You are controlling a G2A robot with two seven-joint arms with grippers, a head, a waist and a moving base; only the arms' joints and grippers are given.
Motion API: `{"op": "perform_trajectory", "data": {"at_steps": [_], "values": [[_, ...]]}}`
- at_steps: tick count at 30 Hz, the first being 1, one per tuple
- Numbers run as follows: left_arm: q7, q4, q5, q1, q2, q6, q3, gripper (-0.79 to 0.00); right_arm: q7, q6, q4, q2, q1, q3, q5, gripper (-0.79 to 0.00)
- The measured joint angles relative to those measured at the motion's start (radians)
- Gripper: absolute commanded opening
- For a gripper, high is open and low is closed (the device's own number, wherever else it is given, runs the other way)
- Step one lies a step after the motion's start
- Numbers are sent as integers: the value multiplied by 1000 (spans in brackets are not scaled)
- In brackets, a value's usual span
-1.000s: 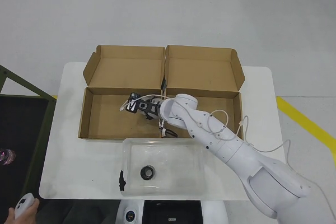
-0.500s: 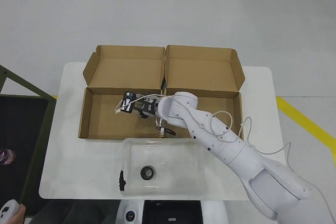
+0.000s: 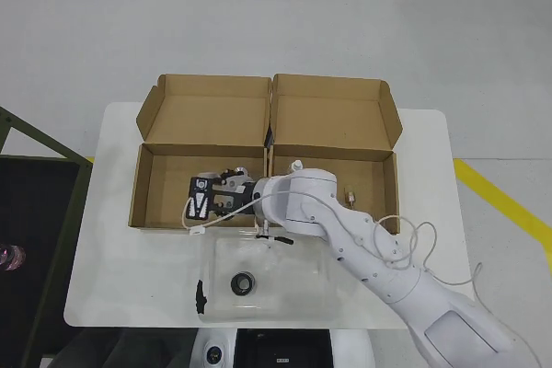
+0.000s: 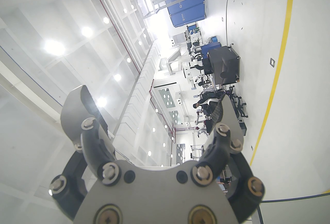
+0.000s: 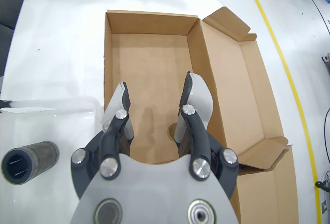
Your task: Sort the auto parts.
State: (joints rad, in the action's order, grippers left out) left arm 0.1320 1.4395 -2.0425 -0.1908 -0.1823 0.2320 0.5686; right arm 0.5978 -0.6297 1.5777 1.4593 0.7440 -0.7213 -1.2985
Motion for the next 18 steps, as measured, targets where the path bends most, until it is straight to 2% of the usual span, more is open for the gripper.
{"op": "perform_trajectory", "data": {"at_steps": [7, 9, 13, 18], "values": [[0, 0, 0, 0, 0, 0, 0, 0, 18, -66, 133, -32, 116, -41, -19, -329], [0, 0, 0, 0, 0, 0, 0, 0, 22, -82, 164, -40, 140, -51, -28, -289], [0, 0, 0, 0, 0, 0, 0, 0, 15, -112, 197, -55, 189, -74, -23, -271], [0, 0, 0, 0, 0, 0, 0, 0, 10, -146, 238, -75, 263, -94, -48, -289]]}}
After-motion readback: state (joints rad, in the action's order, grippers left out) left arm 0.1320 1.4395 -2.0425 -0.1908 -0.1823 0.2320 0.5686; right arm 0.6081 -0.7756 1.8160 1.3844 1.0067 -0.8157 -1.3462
